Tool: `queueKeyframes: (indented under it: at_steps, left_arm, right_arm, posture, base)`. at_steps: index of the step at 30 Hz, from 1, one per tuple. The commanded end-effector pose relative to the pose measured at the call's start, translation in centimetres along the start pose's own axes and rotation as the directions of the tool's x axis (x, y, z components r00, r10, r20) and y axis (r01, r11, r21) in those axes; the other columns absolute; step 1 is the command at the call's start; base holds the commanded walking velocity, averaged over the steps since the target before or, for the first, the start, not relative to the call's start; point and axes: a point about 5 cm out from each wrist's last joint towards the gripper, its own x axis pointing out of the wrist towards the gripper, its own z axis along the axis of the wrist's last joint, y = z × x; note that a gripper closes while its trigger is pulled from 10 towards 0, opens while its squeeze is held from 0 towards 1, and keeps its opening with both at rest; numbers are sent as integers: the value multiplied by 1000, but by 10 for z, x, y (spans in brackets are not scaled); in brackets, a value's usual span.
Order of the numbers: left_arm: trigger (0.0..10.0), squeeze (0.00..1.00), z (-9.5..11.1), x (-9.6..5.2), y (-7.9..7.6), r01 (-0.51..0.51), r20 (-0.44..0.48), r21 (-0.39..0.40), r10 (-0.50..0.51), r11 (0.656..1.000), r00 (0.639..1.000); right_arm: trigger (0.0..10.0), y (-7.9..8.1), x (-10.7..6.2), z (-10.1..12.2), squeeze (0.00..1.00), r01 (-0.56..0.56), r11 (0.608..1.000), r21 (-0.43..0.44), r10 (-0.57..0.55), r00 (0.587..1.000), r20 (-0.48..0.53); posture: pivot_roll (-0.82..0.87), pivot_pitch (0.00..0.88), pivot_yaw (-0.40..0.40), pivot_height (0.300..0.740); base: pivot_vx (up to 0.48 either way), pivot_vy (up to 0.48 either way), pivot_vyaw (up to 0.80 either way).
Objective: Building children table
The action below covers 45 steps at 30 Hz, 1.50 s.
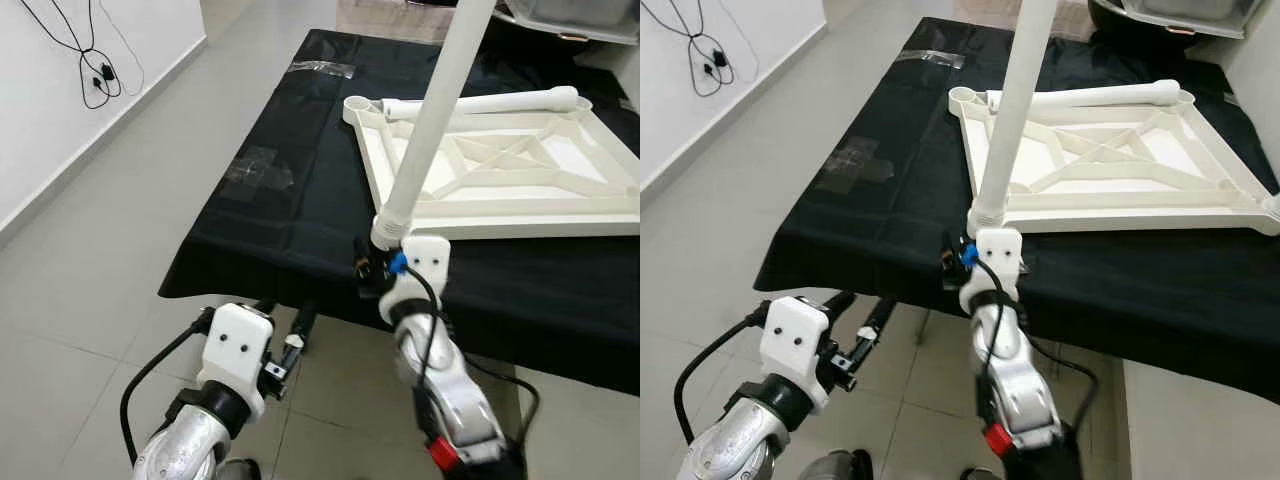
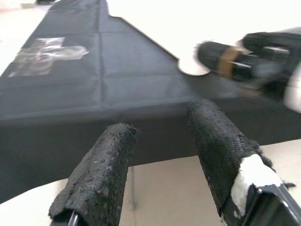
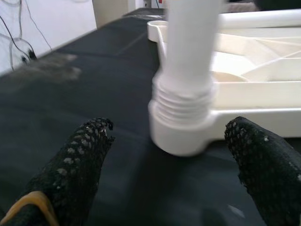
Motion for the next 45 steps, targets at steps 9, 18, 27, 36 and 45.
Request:
queueKeyframes:
  at_steps: [9, 18, 27, 36, 45]
  left_arm:
    - [10000, 0, 0, 4, 24, -175, 17, 48, 174, 983, 985]
    - [10000, 0, 6, 8, 36, -242, 53, 61, 239, 968, 970]
    - [10000, 0, -10, 7, 25, -197, -20, 41, 198, 980, 980]
    - [10000, 0, -14, 6, 22, -188, -38, 41, 189, 981, 981]
    - [10000, 0, -14, 9, 21, -193, -32, 44, 194, 980, 980]
  right_arm:
    - [10000, -30, -5, -14, 0, 66, 996, -60, -68, 997, -31]
    - [10000, -27, 7, -8, 0, 51, 996, -67, -52, 999, -15]
    - [10000, -19, 7, -15, 0, 45, 999, -18, -46, 997, -60]
    - [10000, -17, 4, -19, 0, 45, 999, -17, -46, 996, -76]
    - [10000, -19, 9, -15, 0, 48, 999, -23, -49, 997, -58]
  posture:
    - [142, 110, -46, 740]
    - [146, 88, -55, 740]
    - [136, 77, -59, 740]
    - [131, 71, -57, 740]
    - [130, 54, -60, 740]
  base:
    - [0, 0, -444]
    - [0, 0, -533]
    - [0, 0, 0]
    - [-211, 0, 0]
    - [-320, 0, 0]
